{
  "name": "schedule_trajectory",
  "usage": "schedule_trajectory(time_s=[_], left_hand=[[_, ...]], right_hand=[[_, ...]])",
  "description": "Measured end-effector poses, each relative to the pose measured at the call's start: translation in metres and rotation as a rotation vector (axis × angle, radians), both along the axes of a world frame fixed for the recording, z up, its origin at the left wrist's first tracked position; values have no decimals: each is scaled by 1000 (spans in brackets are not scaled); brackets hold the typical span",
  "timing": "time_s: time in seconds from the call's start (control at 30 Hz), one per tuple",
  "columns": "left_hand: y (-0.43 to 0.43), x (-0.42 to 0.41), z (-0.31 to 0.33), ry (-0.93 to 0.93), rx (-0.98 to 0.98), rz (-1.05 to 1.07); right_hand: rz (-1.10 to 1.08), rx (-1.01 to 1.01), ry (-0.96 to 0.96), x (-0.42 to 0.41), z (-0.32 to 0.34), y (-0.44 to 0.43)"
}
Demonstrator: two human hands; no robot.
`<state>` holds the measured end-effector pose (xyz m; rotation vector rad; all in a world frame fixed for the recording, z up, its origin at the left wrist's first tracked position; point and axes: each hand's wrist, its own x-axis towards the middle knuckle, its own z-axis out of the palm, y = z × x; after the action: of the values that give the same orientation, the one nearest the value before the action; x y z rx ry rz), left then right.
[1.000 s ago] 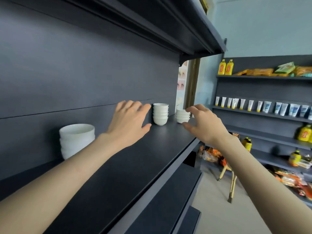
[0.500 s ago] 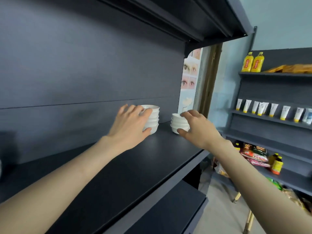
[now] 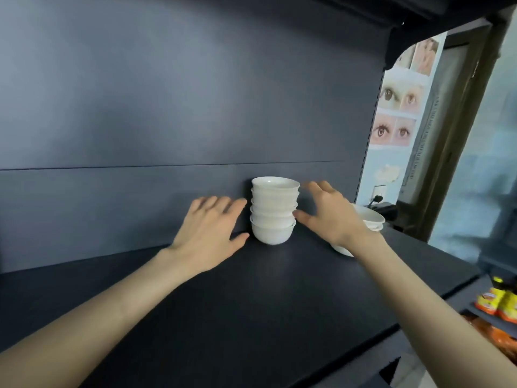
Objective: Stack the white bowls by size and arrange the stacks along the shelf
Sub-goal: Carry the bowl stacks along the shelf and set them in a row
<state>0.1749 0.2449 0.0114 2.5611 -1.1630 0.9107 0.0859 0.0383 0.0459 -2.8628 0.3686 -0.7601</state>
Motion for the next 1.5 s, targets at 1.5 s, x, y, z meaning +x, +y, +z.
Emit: schedule_trajectory(time_s=[1.5], left_hand=[[-69,2,-20,911,-774,-252]], right_hand=[[656,988,-82,68,-12,-29]])
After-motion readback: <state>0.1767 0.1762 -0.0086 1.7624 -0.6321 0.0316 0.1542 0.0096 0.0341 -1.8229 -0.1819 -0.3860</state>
